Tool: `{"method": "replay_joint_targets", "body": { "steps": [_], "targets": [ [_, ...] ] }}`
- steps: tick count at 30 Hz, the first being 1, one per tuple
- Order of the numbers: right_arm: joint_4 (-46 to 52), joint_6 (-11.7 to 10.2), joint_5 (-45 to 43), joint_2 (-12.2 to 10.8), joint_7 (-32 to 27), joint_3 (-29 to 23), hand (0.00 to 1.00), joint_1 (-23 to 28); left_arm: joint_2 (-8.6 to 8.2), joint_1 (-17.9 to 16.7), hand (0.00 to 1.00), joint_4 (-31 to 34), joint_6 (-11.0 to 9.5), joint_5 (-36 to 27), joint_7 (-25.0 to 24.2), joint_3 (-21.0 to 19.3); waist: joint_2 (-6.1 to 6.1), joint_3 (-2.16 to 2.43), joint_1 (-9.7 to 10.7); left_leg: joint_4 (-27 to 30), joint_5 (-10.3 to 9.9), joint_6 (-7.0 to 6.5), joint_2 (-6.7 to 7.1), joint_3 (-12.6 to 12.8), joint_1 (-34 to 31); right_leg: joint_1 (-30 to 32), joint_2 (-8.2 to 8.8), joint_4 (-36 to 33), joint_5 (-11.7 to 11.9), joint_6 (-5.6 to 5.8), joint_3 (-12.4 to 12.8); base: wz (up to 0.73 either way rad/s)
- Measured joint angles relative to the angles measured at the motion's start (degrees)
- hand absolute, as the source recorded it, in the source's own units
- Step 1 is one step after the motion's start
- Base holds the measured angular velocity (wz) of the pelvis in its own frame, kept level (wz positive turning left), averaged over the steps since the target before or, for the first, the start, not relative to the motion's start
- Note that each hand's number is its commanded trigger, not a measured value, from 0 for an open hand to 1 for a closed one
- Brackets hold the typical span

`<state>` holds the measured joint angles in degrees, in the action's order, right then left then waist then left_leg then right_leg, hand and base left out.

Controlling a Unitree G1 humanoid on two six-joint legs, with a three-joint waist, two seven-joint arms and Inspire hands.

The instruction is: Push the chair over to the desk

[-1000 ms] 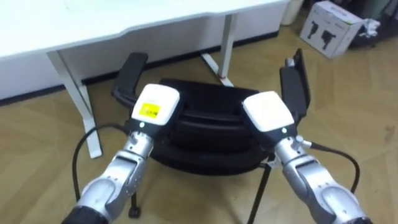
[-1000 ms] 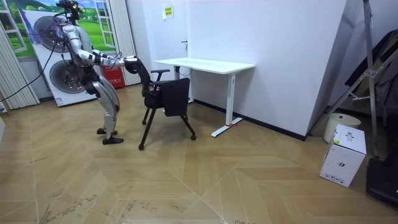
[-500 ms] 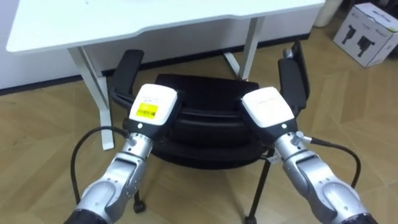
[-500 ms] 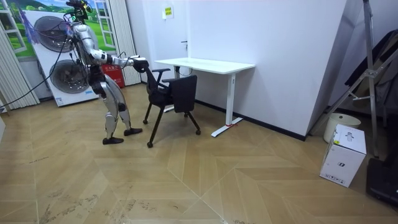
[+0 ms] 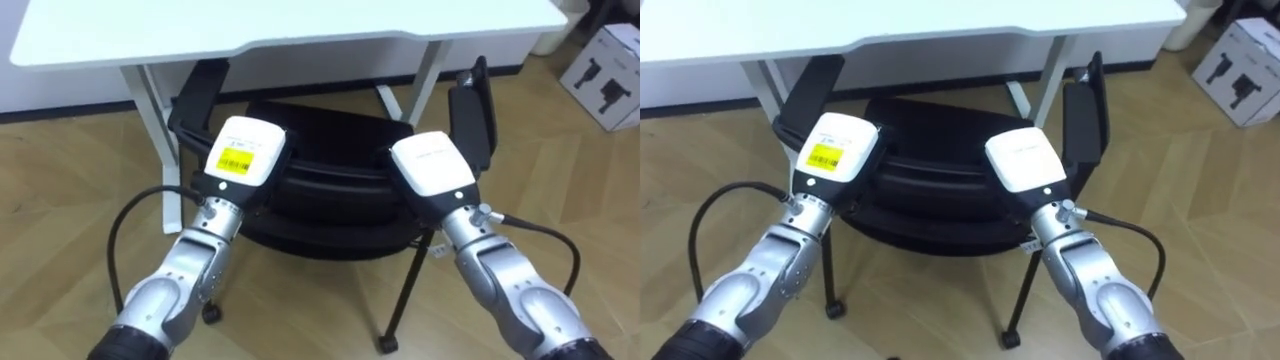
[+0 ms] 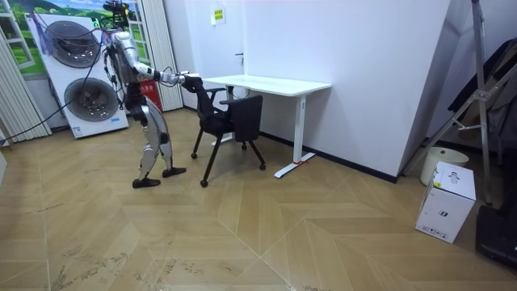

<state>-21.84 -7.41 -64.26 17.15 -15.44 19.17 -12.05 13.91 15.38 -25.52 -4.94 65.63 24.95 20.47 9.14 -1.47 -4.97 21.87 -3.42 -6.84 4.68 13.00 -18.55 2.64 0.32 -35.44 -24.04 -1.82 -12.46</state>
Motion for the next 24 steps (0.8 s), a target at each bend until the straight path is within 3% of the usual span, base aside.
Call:
{"method": "replay_joint_targets", "body": {
  "steps": [1, 3, 4, 5, 6, 9, 10, 12, 13, 14, 15, 17, 18, 19, 21, 24],
  "targets": [
    [-0.1, 0.0, 0.2, 0.0, 0.0, 0.0, 1.0, 0.0, -0.04, 0.0, 1.0, 0.0, 0.0, -0.1, -0.4, 0.0, 0.19, -0.11, 0.0, 0.4, -0.6, -0.25, 0.08, 0.0, 0.6, 0.9, 0.8, -3.3, 0.1, 0.17, 0.3, 0.14],
    [-0.8, 0.0, 0.3, -0.2, 0.0, 0.3, 1.0, 0.0, -0.05, -0.2, 1.0, -0.5, -0.1, -0.4, -0.9, 0.1, -0.65, -0.35, -0.2, 5.5, -5.6, -0.67, -0.42, -0.7, 1.5, 4.7, 2.1, -16.6, 3.6, 3.53, 1.8, 0.02],
    [-0.9, -0.1, 0.3, -0.3, -0.1, 0.3, 1.0, 0.0, -0.27, -0.2, 1.0, -0.5, -0.1, -0.4, -0.9, 0.1, -0.8, -0.47, -0.3, 6.6, -6.7, -0.84, -0.57, -0.9, 1.7, 6.1, 2.57, -19.6, 4.3, 3.3, 1.8, -0.05],
    [-1.3, -0.1, 0.3, -0.3, -0.1, 0.4, 1.0, -0.1, -0.48, -0.2, 1.0, -0.9, -0.2, -0.6, -0.9, 0.1, -1.16, -0.71, -1.1, 8.5, -8.8, -0.93, -0.64, -1.0, 2.1, 8.3, 4.58, -25.1, 4.2, 2.61, 2.5, -0.11],
    [-1.8, -0.1, 0.3, -0.2, -0.2, 0.4, 1.0, -0.4, -0.76, 0.2, 1.0, -1.8, -0.4, -1.1, -0.9, 0.0, -2.24, -1.05, -1.6, 9.8, -10.0, -0.66, -1.19, -1.1, 2.6, 10.7, 6.76, -28.7, 3.2, 2.61, 3.7, -0.12],
    [-3.1, -0.1, 0.3, -0.7, -0.1, 1.0, 1.0, -1.0, -0.82, 0.4, 1.0, -3.0, -1.3, -1.3, -0.7, -0.1, -2.97, -1.37, -3.4, 9.9, -11.5, 0.44, -2.77, -1.5, 4.6, 16.6, 10.04, -26.6, 2.5, 2.96, 7.8, -0.09],
    [-3.4, -0.1, 0.4, -1.0, -0.2, 1.0, 1.0, -1.0, -0.67, 0.4, 1.0, -3.2, -1.4, -1.3, -0.6, -0.2, -3.12, -1.45, -3.5, 10.0, -11.8, 0.86, -3.06, -2.0, 4.8, 17.3, 10.21, -24.7, 2.5, 2.98, 8.1, 0.19],
    [-3.8, -0.1, 0.6, -1.3, -0.8, 1.6, 1.0, -1.0, 0.25, 0.5, 1.0, -4.0, -2.5, -1.3, 0.4, -0.2, -3.56, -1.55, -2.7, 10.4, -12.5, 2.75, -4.19, -5.9, 5.2, 18.6, 8.8, -9.7, 3.8, 4.36, 10.2, 0.59],
    [-3.8, -0.1, 0.6, -1.4, -0.8, 1.7, 1.0, -0.9, 0.4, 0.5, 1.0, -4.2, -2.7, -1.3, 0.5, -0.2, -3.57, -1.48, -2.7, 10.7, -12.8, 3.32, -4.38, -6.8, 5.3, 18.8, 8.13, -5.6, 4.9, 4.52, 11.1, 0.62],
    [-3.8, -0.2, 0.6, -1.6, -1.0, 1.8, 1.0, -0.9, 0.7, 0.4, 1.0, -4.2, -2.8, -1.3, 0.9, -0.3, -3.66, -1.49, -2.6, 12.1, -13.9, 4.61, -4.97, -8.4, 5.2, 19.5, 6.79, 0.4, 9.3, 5.41, 12.6, 0.69],
    [-4.1, -0.4, 0.7, -1.4, -1.2, 1.9, 1.0, -0.8, 0.71, 0.1, 1.0, -4.3, -2.8, -1.3, 1.0, -0.3, -4.18, -0.86, -2.1, 14.2, -15.0, 6.0, -5.58, -10.7, 4.3, 18.6, 5.66, 1.3, 11.7, 5.4, 12.2, 0.68],
    [-4.2, -0.5, 0.8, -1.2, -1.1, 1.9, 1.0, -1.2, 0.56, 0.1, 1.0, -4.2, -2.7, -1.0, 1.2, -0.3, -4.46, -0.3, -2.5, 15.5, -15.8, 7.93, -6.39, -12.8, 3.8, 17.6, 4.19, 0.9, 13.3, 3.78, 10.3, 0.56],
    [-4.2, -0.5, 0.9, -1.0, -0.6, 1.8, 1.0, -1.6, 0.2, 0.1, 1.0, -4.3, -2.4, -0.9, 1.4, -0.3, -4.65, -0.17, -2.5, 15.0, -16.1, 9.01, -6.75, -14.2, 4.2, 17.1, 3.6, 0.5, 12.5, 2.96, 9.0, 0.41],
    [-4.3, -0.5, 0.9, -1.0, -0.3, 1.8, 1.0, -1.7, 0.05, 0.1, 1.0, -4.3, -2.2, -0.9, 1.5, -0.3, -4.76, -0.13, -2.6, 14.6, -16.2, 9.45, -7.09, -14.6, 4.5, 16.8, 3.41, 0.6, 12.4, 2.82, 8.6, 0.39],
    [-4.3, -0.7, 0.9, -0.9, 0.9, 1.8, 1.0, -2.7, -0.22, 0.0, 1.0, -4.1, -1.8, -0.8, 1.9, -0.7, -4.86, -0.14, -2.7, 13.1, -15.9, 10.46, -7.72, -16.6, 5.1, 15.8, 3.39, 0.6, 11.5, 0.88, 6.5, 0.34],
    [-4.1, -0.7, 1.0, -1.1, 2.3, 1.9, 1.0, -3.7, 0.16, 0.1, 1.0, -3.9, -1.6, -0.8, 2.3, -1.1, -4.88, -0.14, -3.2, 12.0, -16.1, 11.66, -8.88, -17.4, 6.0, 15.2, 2.33, 0.5, 10.5, -0.43, 5.6, 0.12]
  ]
}}
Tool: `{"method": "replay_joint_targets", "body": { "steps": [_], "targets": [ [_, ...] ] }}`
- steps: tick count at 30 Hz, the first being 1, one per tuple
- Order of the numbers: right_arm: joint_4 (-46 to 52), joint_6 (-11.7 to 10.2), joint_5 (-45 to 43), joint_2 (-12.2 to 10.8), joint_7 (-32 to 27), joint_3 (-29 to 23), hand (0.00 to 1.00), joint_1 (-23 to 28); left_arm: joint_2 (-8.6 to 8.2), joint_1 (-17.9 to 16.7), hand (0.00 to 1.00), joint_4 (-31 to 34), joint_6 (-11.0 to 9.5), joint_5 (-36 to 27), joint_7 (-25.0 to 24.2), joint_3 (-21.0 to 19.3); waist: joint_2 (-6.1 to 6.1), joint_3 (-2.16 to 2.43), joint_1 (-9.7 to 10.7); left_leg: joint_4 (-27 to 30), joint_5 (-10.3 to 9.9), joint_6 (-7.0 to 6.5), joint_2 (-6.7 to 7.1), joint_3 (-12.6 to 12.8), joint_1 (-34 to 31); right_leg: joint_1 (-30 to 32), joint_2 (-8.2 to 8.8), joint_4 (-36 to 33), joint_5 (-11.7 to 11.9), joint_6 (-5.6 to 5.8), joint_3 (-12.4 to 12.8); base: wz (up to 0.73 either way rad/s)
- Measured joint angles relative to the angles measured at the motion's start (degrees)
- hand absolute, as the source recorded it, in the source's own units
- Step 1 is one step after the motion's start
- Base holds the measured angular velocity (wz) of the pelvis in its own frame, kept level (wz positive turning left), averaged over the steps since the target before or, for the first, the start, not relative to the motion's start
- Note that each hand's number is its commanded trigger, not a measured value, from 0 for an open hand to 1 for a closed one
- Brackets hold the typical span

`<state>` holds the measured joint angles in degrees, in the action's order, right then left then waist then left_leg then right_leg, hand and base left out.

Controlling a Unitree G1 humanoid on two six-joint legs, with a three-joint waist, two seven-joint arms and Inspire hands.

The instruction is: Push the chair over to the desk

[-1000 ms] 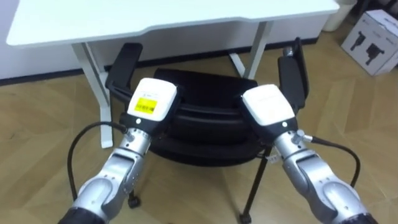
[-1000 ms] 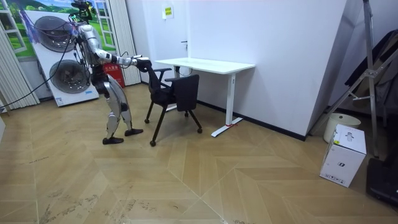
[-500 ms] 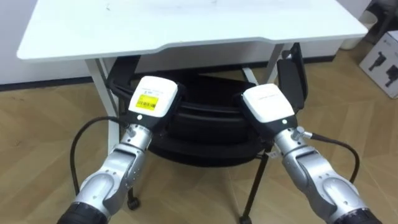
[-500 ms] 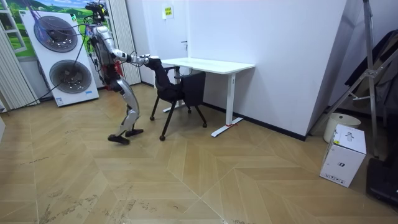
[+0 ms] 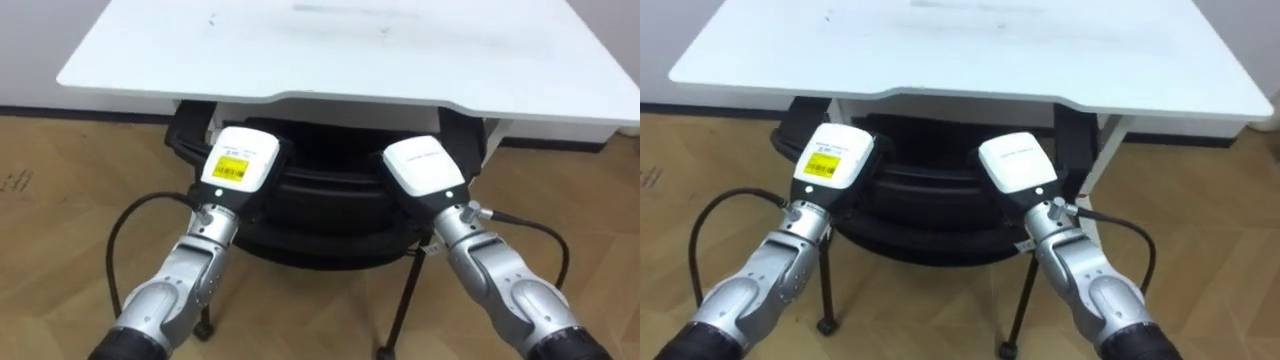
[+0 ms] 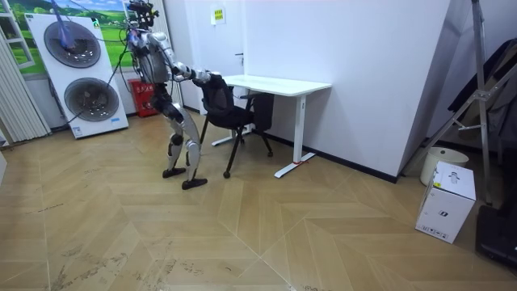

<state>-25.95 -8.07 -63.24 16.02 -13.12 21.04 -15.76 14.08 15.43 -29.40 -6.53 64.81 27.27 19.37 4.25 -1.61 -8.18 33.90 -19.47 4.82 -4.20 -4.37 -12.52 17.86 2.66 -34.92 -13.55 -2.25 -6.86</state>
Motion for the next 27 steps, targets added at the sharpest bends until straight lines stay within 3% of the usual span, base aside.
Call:
{"method": "replay_joint_targets", "body": {
  "steps": [3, 7, 11, 12, 13, 14, 15, 17, 21, 23, 27],
  "targets": [
    [2.2, 0.2, -0.1, -0.6, 1.8, 0.4, 1.0, 0.4, 1.63, -0.2, 1.0, 0.4, -0.9, -0.6, 0.1, -0.6, 0.51, -0.2, 0.0, -2.1, 0.4, 0.79, -0.23, -0.7, 1.3, -0.6, -0.39, 0.1, -1.6, -0.19, -1.0, 0.13],
    [2.3, 0.0, -0.2, -1.2, 2.1, 0.3, 1.0, 1.0, 2.16, -0.7, 1.0, 0.9, -1.3, -0.8, -0.7, -0.9, 0.94, -0.3, 0.2, -3.7, 0.7, 1.28, -0.82, -1.2, 2.8, -2.2, -0.47, 0.2, -2.7, -0.94, -2.2, 0.13],
    [3.4, 0.1, -0.7, -1.3, 2.1, 0.1, 1.0, 1.6, 2.33, -0.8, 1.0, 1.8, -1.3, -0.5, -1.1, -1.2, 0.84, -0.12, 2.7, -3.0, 0.8, 1.87, -1.15, -4.4, 1.8, -3.3, 0.17, 1.4, -3.8, -1.61, -6.8, 0.44],
    [3.4, 0.2, -0.7, -1.2, 2.0, 0.1, 1.0, 2.1, 2.26, -0.9, 1.0, 1.8, -1.3, -0.5, -1.2, -1.0, 0.49, -0.1, 3.8, -1.6, 0.8, 1.85, -1.51, -3.3, 1.0, -4.3, 0.09, 1.4, -4.2, -1.17, -8.3, 0.72],
    [3.5, 0.1, -0.7, -1.2, 2.0, -0.1, 0.91, 2.5, 2.12, -1.0, 0.5, 1.7, -1.3, -0.5, -1.3, -0.8, 0.42, -0.12, 4.7, -0.9, 0.8, 1.86, -1.65, -2.7, 0.9, -4.9, 0.17, 1.3, -4.4, -0.81, -8.5, 0.71],
    [3.5, -0.1, -0.7, -1.1, 2.0, -0.3, 0.78, 3.1, 1.8, -1.5, 0.14, 1.8, -1.1, -0.5, -1.3, -0.6, 0.38, -0.04, 5.3, -0.4, 0.8, 1.85, -1.78, -1.8, 1.1, -5.6, 0.58, 1.1, -4.8, -0.63, -9.2, 0.4],
    [3.8, -0.1, -0.7, -1.1, 2.0, -0.4, 0.0, 3.5, 1.8, -1.6, 0.0, 1.8, -1.2, -0.5, -1.4, -0.6, 0.28, -0.01, 5.3, -0.5, 0.8, 1.84, -1.78, -1.6, 1.1, -5.9, 0.68, 1.1, -5.0, -0.54, -9.3, 0.22],
    [4.4, -0.1, -0.5, -0.5, 2.2, -0.4, 0.0, 3.7, 1.46, -1.6, 0.0, 1.8, -1.2, -1.0, -1.4, -0.4, -0.3, -0.05, 6.2, -0.7, 0.9, 1.72, -1.72, -1.2, 0.7, -6.4, 1.07, 1.4, -4.9, -0.44, -10.0, 0.21],
    [4.7, -0.2, -0.1, -0.1, 3.1, -1.1, 0.0, 3.9, -0.8, -2.1, 0.0, 1.8, 0.3, -2.9, -1.3, -0.7, -0.11, 0.05, 6.8, -3.3, 2.3, 0.53, 0.25, -0.6, 1.4, -6.2, 3.12, 1.3, -4.4, 0.1, -9.7, 0.09],
    [4.8, -0.4, 0.9, -0.4, 3.8, -2.2, 0.0, 3.8, -1.99, -2.1, 0.0, 1.8, 0.3, -3.8, -1.1, -1.3, 0.25, 0.22, 6.6, -4.6, 3.2, 0.08, 0.98, 0.1, 1.3, -5.2, 3.72, 1.4, -3.8, 0.45, -8.9, -0.13],
    [4.7, -0.6, 3.3, -1.4, 4.0, -4.3, 0.0, 3.8, -2.6, -2.4, 0.0, 2.0, -0.1, -6.1, 0.1, -1.4, 0.72, 0.17, 6.1, -8.0, 4.9, -0.85, 1.82, 2.0, 2.1, -4.3, 4.2, 3.2, -1.8, 1.13, -7.0, -0.17]
  ]
}}
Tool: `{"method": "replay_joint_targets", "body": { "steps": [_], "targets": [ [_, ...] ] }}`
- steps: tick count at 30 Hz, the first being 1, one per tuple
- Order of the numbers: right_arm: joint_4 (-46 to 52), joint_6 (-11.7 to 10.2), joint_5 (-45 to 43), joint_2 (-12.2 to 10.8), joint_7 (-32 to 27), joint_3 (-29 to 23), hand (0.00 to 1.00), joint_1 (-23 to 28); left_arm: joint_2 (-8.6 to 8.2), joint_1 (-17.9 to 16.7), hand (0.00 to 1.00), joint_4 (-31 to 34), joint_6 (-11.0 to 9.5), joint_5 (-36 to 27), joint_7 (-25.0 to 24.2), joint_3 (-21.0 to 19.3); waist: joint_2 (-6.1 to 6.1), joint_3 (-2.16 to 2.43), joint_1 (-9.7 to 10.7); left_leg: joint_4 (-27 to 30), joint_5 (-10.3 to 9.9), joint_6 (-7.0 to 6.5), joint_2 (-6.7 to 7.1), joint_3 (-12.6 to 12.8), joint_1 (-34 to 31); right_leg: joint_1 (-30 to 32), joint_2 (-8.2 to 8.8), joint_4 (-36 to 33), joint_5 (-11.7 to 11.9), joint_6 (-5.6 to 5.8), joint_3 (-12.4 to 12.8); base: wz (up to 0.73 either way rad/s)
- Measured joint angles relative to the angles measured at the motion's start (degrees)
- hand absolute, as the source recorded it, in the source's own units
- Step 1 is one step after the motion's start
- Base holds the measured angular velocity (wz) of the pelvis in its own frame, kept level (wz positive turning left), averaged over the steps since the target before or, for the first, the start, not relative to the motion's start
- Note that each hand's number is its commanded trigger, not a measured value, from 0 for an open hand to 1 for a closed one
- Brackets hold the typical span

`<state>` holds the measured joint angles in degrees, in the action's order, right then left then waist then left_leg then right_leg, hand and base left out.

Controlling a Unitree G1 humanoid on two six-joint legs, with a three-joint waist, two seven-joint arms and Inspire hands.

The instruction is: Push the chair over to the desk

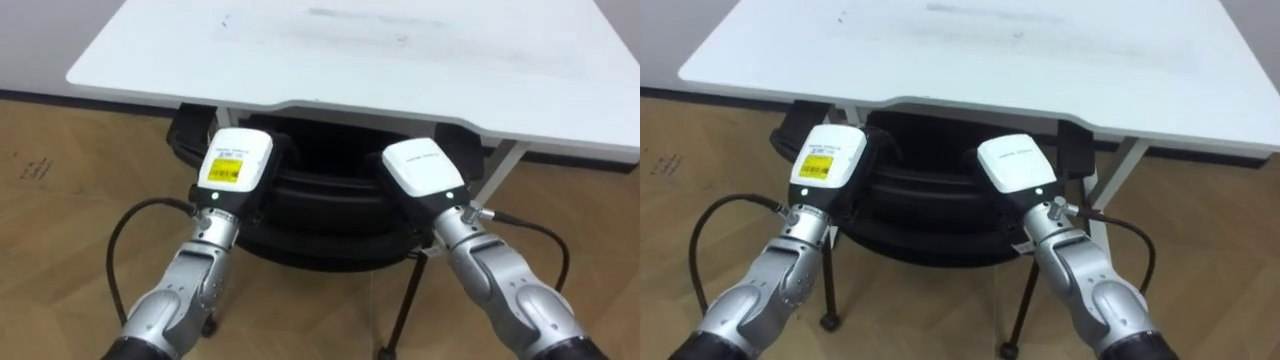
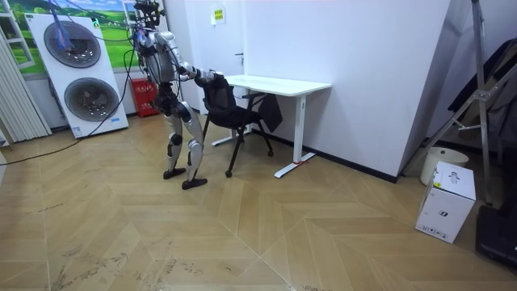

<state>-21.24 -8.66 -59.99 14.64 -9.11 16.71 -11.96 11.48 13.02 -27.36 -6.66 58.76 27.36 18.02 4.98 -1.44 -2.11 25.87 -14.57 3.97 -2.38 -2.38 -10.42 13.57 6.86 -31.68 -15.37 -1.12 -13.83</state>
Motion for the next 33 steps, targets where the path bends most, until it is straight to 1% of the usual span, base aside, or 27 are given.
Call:
{"method": "replay_joint_targets", "body": {
  "steps": [2, 5, 7, 9, 11, 15, 18, 22, 25, 28, 30, 31, 32, 33],
  "targets": [
    [0.0, 0.1, 1.5, -0.2, 0.0, -0.2, 0.0, 0.0, -0.3, -0.6, 0.0, 0.1, -0.2, -0.9, 0.9, -0.1, -0.05, 0.04, -0.1, -0.8, 0.2, -0.28, 0.11, 1.1, 0.6, 0.0, -0.07, 0.6, 0.7, 0.25, 0.9, -0.22],
    [0.0, 0.1, 4.1, -0.2, 0.3, -0.5, 0.0, 0.0, -0.73, -1.3, 0.0, 1.5, -0.4, -3.7, 1.1, -0.1, -0.09, 0.06, -0.4, -1.3, 0.3, -0.59, 0.09, 1.8, 0.8, -0.1, -0.43, 1.9, 1.6, 0.57, 1.7, -0.17],
    [0.1, 0.5, 4.8, -0.2, 0.7, -0.5, 0.0, 0.0, -0.86, -1.4, 0.0, 1.5, -0.6, -4.2, 1.0, 0.0, -0.2, 0.08, -1.0, -1.5, 0.2, -0.8, 0.02, 2.6, 1.1, -0.2, -0.64, 2.4, 2.1, 0.78, 2.5, -0.19],
    [0.1, 1.3, 5.5, -0.2, 1.9, -0.5, 0.0, 0.0, -1.33, -1.6, 0.0, 1.5, -0.8, -5.4, 0.4, 0.0, -0.45, 0.1, -1.6, -2.5, 0.4, -1.16, -0.04, 3.4, 2.2, -1.0, -0.87, 3.8, 2.9, 1.08, 2.9, -0.16],
    [0.1, 1.5, 6.3, -0.1, 2.7, -0.5, 0.0, 0.2, -1.43, -2.4, 0.0, 1.6, -0.9, -5.8, 0.3, 0.1, -0.9, 0.11, -1.4, -3.4, 0.6, -1.45, -0.03, 3.6, 3.3, -2.2, -0.98, 5.1, 3.4, 1.37, 2.9, -0.08],
    [1.9, 2.0, 6.5, 0.5, 4.4, -0.5, 0.0, 0.8, -1.44, -3.0, 0.0, 2.6, -0.9, -6.3, -0.2, 0.1, -1.37, 0.32, -1.3, -4.7, 0.9, -1.85, -0.03, 3.9, 3.7, -2.9, -1.25, 7.1, 4.5, 1.72, 3.0, -0.03],
    [2.6, 2.0, 8.3, 0.5, 4.8, -0.5, 0.0, 1.4, -1.4, -3.2, 0.0, 2.8, -0.9, -6.7, -0.6, 0.1, -1.59, 0.48, -1.3, -5.5, 1.1, -2.04, 0.0, 4.1, 4.5, -3.9, -1.33, 8.1, 4.9, 1.97, 3.0, 0.0],
    [3.1, 2.1, 10.1, 0.3, 6.2, -0.5, 0.0, 1.5, -1.09, -3.2, 0.0, 2.8, -0.8, -8.1, -1.3, -0.1, -1.69, 0.55, -1.3, -6.5, 1.2, -2.18, 0.05, 4.2, 5.6, -4.9, -1.43, 9.0, 5.1, 2.16, 3.2, 0.0],
    [4.3, 2.1, 13.2, 0.0, 7.4, -1.0, 0.0, 1.5, -0.8, -3.3, 0.0, 3.6, -0.8, -9.4, -2.5, -0.8, -1.75, 0.56, -1.3, -6.9, 1.2, -2.2, 0.04, 4.6, 5.9, -4.8, -1.5, 9.1, 5.1, 2.16, 3.5, -0.07],
    [5.1, 1.3, 17.4, -0.5, 9.1, -2.9, 0.0, 1.6, -0.7, -3.5, 0.0, 5.0, -0.9, -9.8, -5.0, -3.1, -1.83, 0.61, -1.3, -7.2, 1.3, -2.26, 0.04, 4.7, 5.8, -4.8, -1.64, 9.7, 5.3, 2.28, 3.7, -0.01],
    [6.9, 0.8, 18.3, -0.7, 10.2, -5.9, 0.0, 1.9, -1.17, -4.0, 0.0, 7.2, -0.9, -11.0, -6.7, -6.9, -1.87, 0.64, -0.7, -7.1, 1.4, -2.37, -0.01, 4.5, 5.1, -4.6, -1.71, 10.5, 5.9, 2.36, 3.4, 0.05],
    [7.2, 0.6, 18.7, -0.7, 10.6, -6.7, 0.0, 1.9, -1.2, -4.1, 0.0, 8.0, -0.9, -11.8, -6.8, -8.0, -1.86, 0.64, -0.3, -7.1, 1.4, -2.42, 0.0, 4.4, 5.0, -4.6, -1.7, 10.7, 6.0, 2.41, 3.4, 0.13],
    [8.4, 0.6, 19.9, -0.1, 11.1, -8.0, 0.0, 2.0, -0.82, -4.6, 0.0, 9.4, -0.8, -12.1, -7.0, -10.6, -1.85, 0.65, 0.6, -7.0, 1.5, -2.58, 0.16, 4.0, 4.9, -4.6, -1.65, 10.8, 6.1, 2.48, 3.5, 0.14],
    [11.0, 0.8, 20.2, 1.2, 11.7, -9.3, 0.0, 2.5, -0.15, -4.6, 0.0, 10.7, -0.8, -12.1, -7.4, -13.0, -1.86, 0.66, 0.9, -7.0, 1.6, -2.66, 0.26, 3.8, 4.7, -4.6, -1.64, 11.0, 6.1, 2.59, 3.7, 0.13]
  ]
}}
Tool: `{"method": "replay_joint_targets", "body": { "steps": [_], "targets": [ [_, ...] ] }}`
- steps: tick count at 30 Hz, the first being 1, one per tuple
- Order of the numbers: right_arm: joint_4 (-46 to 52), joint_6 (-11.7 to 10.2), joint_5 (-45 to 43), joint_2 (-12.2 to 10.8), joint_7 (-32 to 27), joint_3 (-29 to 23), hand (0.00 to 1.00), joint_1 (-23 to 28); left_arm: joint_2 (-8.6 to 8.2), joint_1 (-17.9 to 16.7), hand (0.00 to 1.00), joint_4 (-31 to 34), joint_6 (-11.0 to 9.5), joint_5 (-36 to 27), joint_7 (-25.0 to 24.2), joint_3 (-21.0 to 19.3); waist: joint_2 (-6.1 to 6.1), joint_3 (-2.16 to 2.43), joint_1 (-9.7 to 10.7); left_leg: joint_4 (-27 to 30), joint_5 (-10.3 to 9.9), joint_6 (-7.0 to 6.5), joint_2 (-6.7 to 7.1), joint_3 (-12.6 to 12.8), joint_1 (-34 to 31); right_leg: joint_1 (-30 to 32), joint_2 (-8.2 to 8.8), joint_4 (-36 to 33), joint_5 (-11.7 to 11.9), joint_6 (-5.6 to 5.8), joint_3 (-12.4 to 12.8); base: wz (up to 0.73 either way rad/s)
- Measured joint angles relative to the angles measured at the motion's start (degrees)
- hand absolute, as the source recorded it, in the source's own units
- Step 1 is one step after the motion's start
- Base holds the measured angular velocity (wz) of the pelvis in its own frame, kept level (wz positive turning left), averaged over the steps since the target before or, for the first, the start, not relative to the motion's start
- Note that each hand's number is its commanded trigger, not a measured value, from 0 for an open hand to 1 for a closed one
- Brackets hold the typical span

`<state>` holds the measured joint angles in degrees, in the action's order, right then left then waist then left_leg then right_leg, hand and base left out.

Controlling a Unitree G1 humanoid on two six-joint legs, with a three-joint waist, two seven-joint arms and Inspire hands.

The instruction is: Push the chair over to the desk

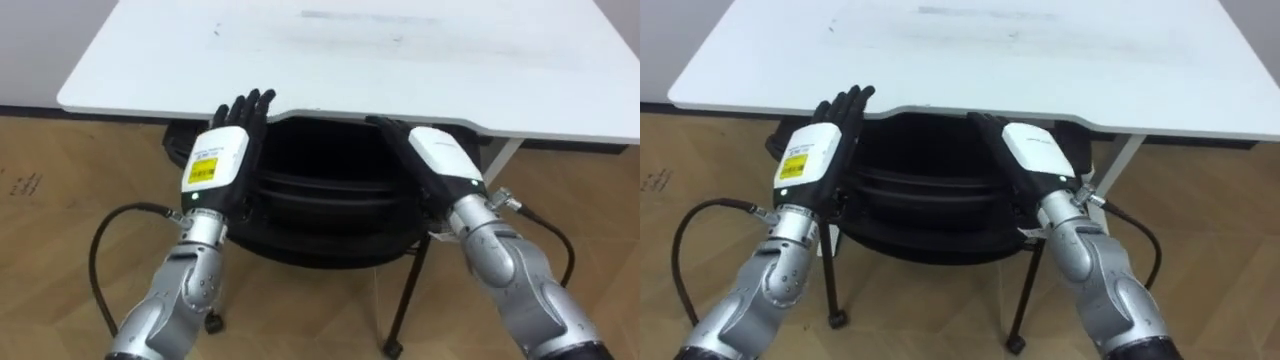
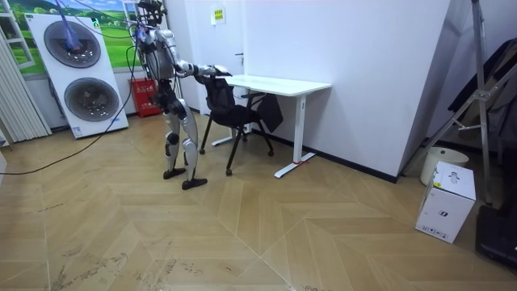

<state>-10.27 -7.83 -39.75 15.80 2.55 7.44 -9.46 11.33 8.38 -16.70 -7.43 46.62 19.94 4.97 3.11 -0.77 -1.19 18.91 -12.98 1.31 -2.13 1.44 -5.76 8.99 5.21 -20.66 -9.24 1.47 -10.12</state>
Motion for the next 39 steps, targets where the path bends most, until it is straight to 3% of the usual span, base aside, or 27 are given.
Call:
{"method": "replay_joint_targets", "body": {
  "steps": [1, 2, 4, 6, 7, 9, 12, 15, 18, 22, 25, 28, 31, 33, 35, 37, 39],
  "targets": [
    [1.4, 0.2, 0.4, 1.2, 0.2, -0.1, 0.0, 0.4, 0.45, 0.0, 0.0, 1.0, 0.0, -0.1, -0.2, -1.0, 0.0, 0.0, 0.0, 0.0, 0.0, -0.04, 0.02, 0.0, -0.1, 0.0, -0.01, 0.1, 0.1, 0.03, 0.1, 0.06],
    [4.0, 0.2, 1.8, 3.9, 0.2, -0.2, 0.0, 1.5, 1.6, 0.0, 0.0, 2.0, 0.1, -0.1, -0.6, -2.6, -0.03, 0.0, -0.1, -0.1, 0.1, -0.08, 0.1, -0.1, -0.1, 0.1, -0.04, 0.2, 0.1, 0.06, 0.5, 0.0],
    [7.0, -0.6, 3.9, 6.1, 0.6, -3.1, 0.0, 2.7, 1.52, 0.0, 0.0, 2.6, -0.1, -0.3, -0.9, -7.1, -0.04, 0.01, 0.0, 0.0, 0.1, -0.09, 0.11, -0.1, -0.2, 0.2, -0.05, 0.2, 0.1, 0.06, 0.6, 0.0],
    [12.5, -1.6, 8.9, 7.9, -1.3, -10.8, 0.0, 3.0, 1.67, 0.0, 0.0, 8.0, -0.7, -7.0, 0.5, -15.1, -0.32, 0.18, 1.0, -0.2, 0.1, -0.07, 0.05, -0.2, -0.2, 0.0, -0.22, 1.1, 0.3, 0.13, 0.7, 0.0],
    [13.6, -1.6, 10.3, 8.0, -2.9, -13.6, 0.0, 2.3, 1.95, 0.0, 0.0, 9.6, -1.3, -9.1, 1.9, -17.1, -0.51, 0.3, 1.0, -0.5, 0.2, -0.1, 0.04, 0.0, 0.0, -0.2, -0.26, 1.3, 0.4, 0.17, 0.7, -0.08],
    [17.4, -1.6, 15.2, 10.2, -10.3, -24.5, 0.0, -0.6, 4.39, -0.3, 0.0, 14.9, -3.8, -14.5, 6.5, -23.5, -1.74, 1.09, 1.0, -2.1, 0.3, -0.29, 0.08, 0.7, 1.7, -1.4, -0.29, 2.4, 0.6, 0.44, 1.1, -0.14],
    [20.7, -3.8, 21.8, 12.2, -18.3, -35.8, 0.0, 0.4, 7.06, -4.6, 0.0, 16.7, -6.9, -21.3, 11.2, -32.0, -2.88, 1.55, 1.2, -4.7, 0.3, -0.32, 0.04, 1.7, 5.1, -3.8, -0.64, 3.9, 0.3, 0.77, 2.1, -0.16],
    [20.9, -3.5, 26.0, 12.3, -23.8, -42.6, 0.0, 2.7, 7.3, -7.9, 0.0, 15.8, -5.6, -27.1, 14.4, -38.5, -2.74, 1.17, 2.6, -5.5, 0.3, -0.37, 0.15, 1.8, 6.1, -4.1, -0.59, 3.8, 0.0, 0.94, 2.2, -0.04],
    [20.2, -3.3, 31.2, 12.7, -28.1, -48.3, 0.0, 5.4, 7.29, -11.2, 0.0, 15.9, -4.6, -30.1, 16.8, -42.1, -2.08, 0.75, 3.7, -5.6, 0.3, -0.37, 0.16, 1.9, 5.9, -3.8, -0.61, 4.0, 0.0, 0.99, 2.3, -0.01],
    [19.9, -3.0, 40.6, 12.8, -33.3, -53.9, 0.0, 7.6, 7.34, -12.6, 0.0, 15.9, -4.4, -36.3, 19.0, -45.4, -1.94, 0.78, 4.2, -6.3, 0.3, -0.37, 0.17, 2.3, 6.1, -3.8, -0.69, 4.3, -0.1, 1.07, 2.6, -0.04],
    [18.4, -2.5, 45.6, 12.6, -36.1, -57.1, 0.0, 12.4, 7.26, -16.4, 0.0, 15.0, -4.3, -39.6, 19.8, -45.7, -2.17, 0.95, 4.2, -7.2, 0.3, -0.38, 0.1, 2.8, 6.5, -3.9, -0.92, 4.8, -0.1, 1.1, 3.1, -0.1],
    [17.2, -2.1, 52.3, 10.1, -37.3, -58.3, 0.0, 16.9, 6.2, -19.4, 0.0, 11.0, -4.1, -42.8, 20.3, -45.5, -2.35, 0.92, 4.1, -7.4, 0.3, -0.38, 0.07, 3.2, 6.9, -3.9, -1.06, 4.8, -0.1, 1.1, 3.8, -0.13],
    [11.0, -1.5, 61.5, 5.3, -36.8, -58.2, 0.0, 20.8, 4.56, -20.4, 0.0, 1.7, -3.3, -48.6, 21.0, -43.4, -2.21, 0.81, 4.0, -8.1, 0.3, -0.38, 0.07, 3.2, 7.3, -4.0, -1.13, 4.9, -0.2, 1.15, 3.9, -0.01],
    [2.5, -0.7, 67.9, 1.0, -34.9, -57.6, 0.0, 24.6, 3.35, -21.5, 0.0, -8.0, -2.1, -54.7, 19.7, -41.6, -2.32, 0.85, 3.8, -8.2, 0.2, -0.37, -0.03, 3.1, 7.1, -3.9, -1.2, 5.0, -0.2, 1.15, 3.8, 0.0],
    [-4.5, -0.2, 74.3, -1.4, -32.7, -55.0, 0.0, 27.5, 2.42, -24.1, 0.0, -14.4, -1.6, -60.6, 17.9, -39.3, -2.52, 0.96, 3.5, -8.3, 0.0, -0.31, -0.18, 3.2, 7.0, -3.8, -1.35, 5.2, -0.2, 1.13, 4.0, -0.03],
    [-13.9, 0.2, 78.2, -3.2, -29.2, -52.5, 0.0, 29.5, 1.06, -25.1, 0.0, -24.4, -1.6, -63.9, 15.1, -38.3, -3.07, 1.23, 2.9, -8.3, -0.3, -0.31, -0.26, 3.5, 7.1, -3.8, -1.47, 5.2, -0.2, 1.13, 4.3, -0.09],
    [-27.4, 0.5, 81.5, -6.0, -23.7, -50.6, 0.0, 30.2, -1.57, -27.1, 0.0, -35.9, -1.3, -67.0, 11.4, -38.3, -3.5, 1.7, 2.9, -8.2, -0.7, -0.38, -0.32, 3.3, 7.1, -3.9, -1.48, 5.3, -0.2, 1.21, 4.6, -0.02]
  ]
}}
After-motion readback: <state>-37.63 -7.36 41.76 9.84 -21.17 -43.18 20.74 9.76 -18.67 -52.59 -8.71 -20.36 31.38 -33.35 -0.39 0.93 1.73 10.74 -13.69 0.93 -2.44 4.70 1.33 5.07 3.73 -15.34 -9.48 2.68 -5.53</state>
